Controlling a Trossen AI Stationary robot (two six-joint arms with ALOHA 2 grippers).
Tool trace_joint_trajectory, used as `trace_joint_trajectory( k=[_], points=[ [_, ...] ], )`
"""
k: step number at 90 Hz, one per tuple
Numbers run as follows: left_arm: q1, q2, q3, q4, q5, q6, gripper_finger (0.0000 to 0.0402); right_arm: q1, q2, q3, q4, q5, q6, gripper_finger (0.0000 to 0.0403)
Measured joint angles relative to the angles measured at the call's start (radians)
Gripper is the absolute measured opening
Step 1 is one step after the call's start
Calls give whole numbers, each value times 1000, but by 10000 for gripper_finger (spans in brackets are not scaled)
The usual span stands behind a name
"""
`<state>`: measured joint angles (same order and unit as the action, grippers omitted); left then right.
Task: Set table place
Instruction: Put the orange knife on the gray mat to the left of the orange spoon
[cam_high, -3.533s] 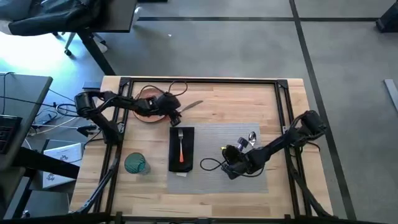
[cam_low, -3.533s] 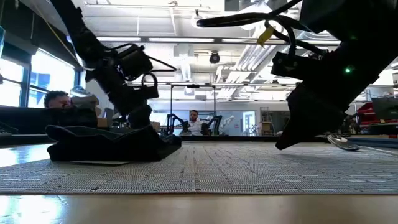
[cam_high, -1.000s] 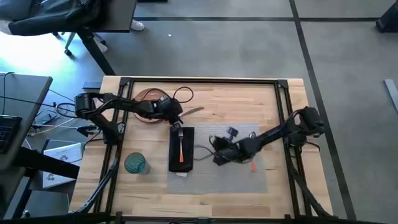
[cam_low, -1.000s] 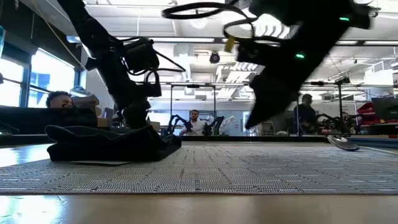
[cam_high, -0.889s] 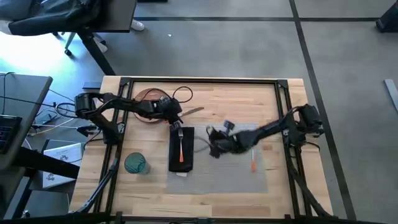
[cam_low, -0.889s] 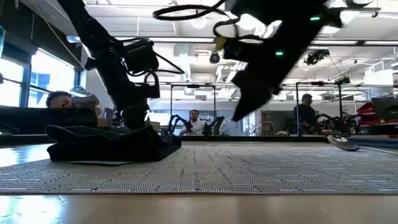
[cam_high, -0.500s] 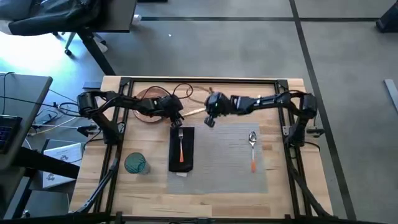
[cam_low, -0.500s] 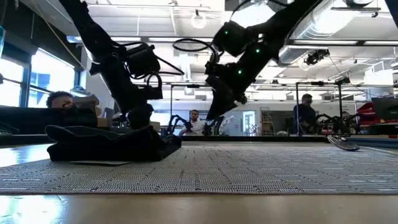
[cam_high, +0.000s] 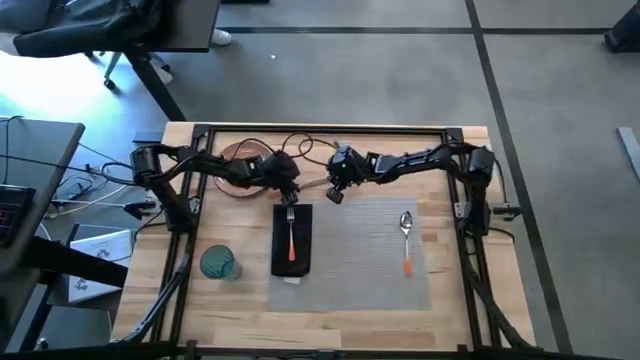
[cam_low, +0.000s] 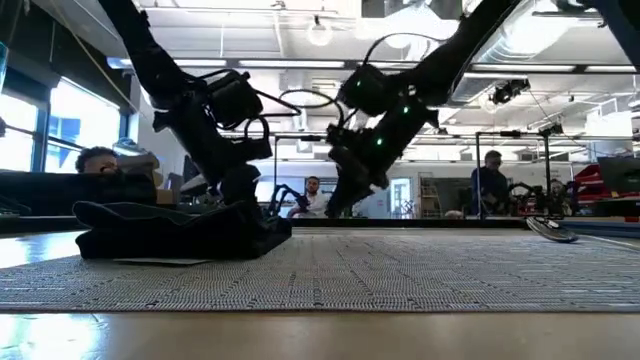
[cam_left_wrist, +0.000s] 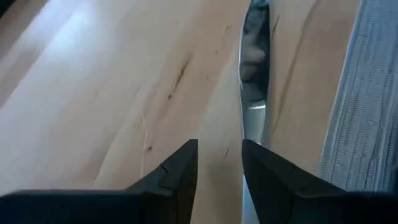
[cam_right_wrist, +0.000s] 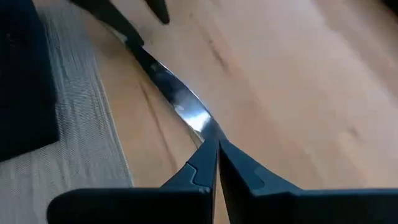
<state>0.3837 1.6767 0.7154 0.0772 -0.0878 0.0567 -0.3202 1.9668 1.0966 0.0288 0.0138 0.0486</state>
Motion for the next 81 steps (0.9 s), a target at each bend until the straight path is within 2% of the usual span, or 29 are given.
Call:
trace_joint_trajectory(
  k=[15, 36, 44, 57, 81],
  points=[
    [-14, -33, 68, -109, -5, 9, 111, 0, 25, 0, 40, -3, 24, 0],
    [-18, -27, 71, -100, 0, 32, 111, -7, 40, 3, 50, 19, 25, 0],
    [-17, -19, 71, -82, -1, 16, 111, -13, 66, 6, 18, 60, 37, 0],
    [-30, -19, 71, -78, 0, -41, 111, -22, 70, 10, -51, 0, 41, 0],
    [-73, -4, 71, -66, 0, -121, 111, -16, 25, 8, -250, 68, 66, 0]
  ],
)
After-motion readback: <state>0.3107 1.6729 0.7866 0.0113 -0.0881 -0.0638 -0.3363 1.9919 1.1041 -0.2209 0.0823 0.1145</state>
